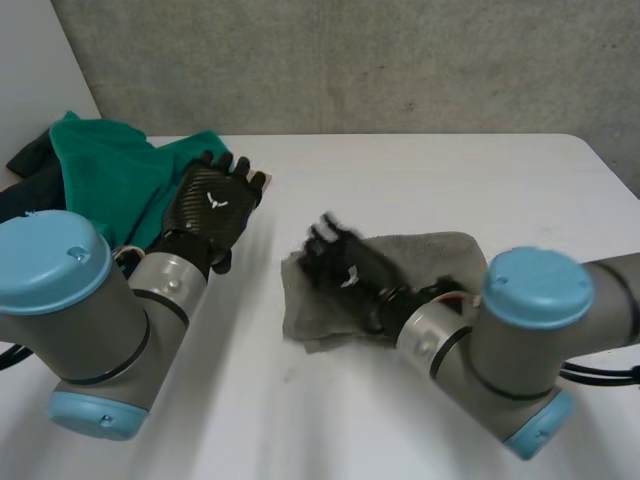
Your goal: Fold the laundry.
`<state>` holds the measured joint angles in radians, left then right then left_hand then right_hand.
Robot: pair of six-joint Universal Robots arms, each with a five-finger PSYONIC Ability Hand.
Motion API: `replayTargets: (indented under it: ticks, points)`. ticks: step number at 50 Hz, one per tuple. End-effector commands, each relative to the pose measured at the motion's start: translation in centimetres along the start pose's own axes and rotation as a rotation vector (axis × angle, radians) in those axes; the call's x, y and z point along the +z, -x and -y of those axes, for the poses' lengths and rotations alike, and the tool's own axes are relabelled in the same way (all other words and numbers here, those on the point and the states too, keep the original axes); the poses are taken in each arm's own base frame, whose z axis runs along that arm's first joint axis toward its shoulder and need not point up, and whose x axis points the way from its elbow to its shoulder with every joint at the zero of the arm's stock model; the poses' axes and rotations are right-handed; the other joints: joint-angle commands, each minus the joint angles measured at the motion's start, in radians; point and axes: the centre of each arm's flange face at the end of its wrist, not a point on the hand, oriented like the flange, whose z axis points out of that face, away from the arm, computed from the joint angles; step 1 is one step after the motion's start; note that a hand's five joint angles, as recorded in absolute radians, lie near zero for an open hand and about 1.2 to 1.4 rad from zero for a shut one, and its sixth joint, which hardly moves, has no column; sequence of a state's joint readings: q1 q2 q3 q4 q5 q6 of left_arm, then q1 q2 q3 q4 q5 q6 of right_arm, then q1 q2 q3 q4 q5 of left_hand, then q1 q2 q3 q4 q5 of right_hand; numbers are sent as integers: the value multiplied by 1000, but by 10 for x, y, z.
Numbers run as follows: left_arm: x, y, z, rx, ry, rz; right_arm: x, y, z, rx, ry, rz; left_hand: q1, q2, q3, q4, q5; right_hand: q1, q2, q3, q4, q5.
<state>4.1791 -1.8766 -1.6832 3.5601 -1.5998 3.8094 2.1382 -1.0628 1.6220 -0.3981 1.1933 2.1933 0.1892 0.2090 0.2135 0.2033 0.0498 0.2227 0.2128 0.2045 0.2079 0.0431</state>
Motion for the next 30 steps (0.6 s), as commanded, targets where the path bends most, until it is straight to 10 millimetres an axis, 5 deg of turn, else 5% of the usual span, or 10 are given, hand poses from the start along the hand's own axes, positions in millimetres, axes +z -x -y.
replayTargets:
  ticks: [1,7,11,13,18,22,25,30]
  points:
    - [3,-4,16,-1,-51,-5,-31,-65,-38,399,189,-161,-15,-34,-39,-29,-50,-48,-38,-30,-33,-43]
    - [0,-15,17,0,-56,-34,-61,-63,-83,559,417,-88,-15,-34,-39,-29,-50,-48,-38,-30,-33,-43]
    - [-1,-22,16,2,-53,-55,-71,-61,-114,471,526,-77,-15,-34,-39,-29,-50,533,543,551,548,538]
    - [-2,-24,14,3,-46,-60,-71,-63,-121,403,554,-79,-15,-34,-39,-29,-50,1067,1077,1085,1082,1072]
    - [-4,-25,13,3,-40,-63,-62,-89,-127,290,564,-241,-15,-34,-39,-29,-50,1174,1183,1192,1188,1179]
    - [-5,-22,14,3,-41,-54,-39,-98,-93,189,420,-321,-15,-34,-39,-29,-50,1174,1183,1192,1188,1179]
    - [-5,-18,17,5,-45,-43,-23,-92,-44,130,251,-308,-15,-34,-39,-29,-50,1174,1183,1192,1188,1179]
    - [-6,-11,22,0,-57,-24,-12,-41,11,103,50,-117,-15,-34,-39,-29,-50,1174,1183,1192,1188,1179]
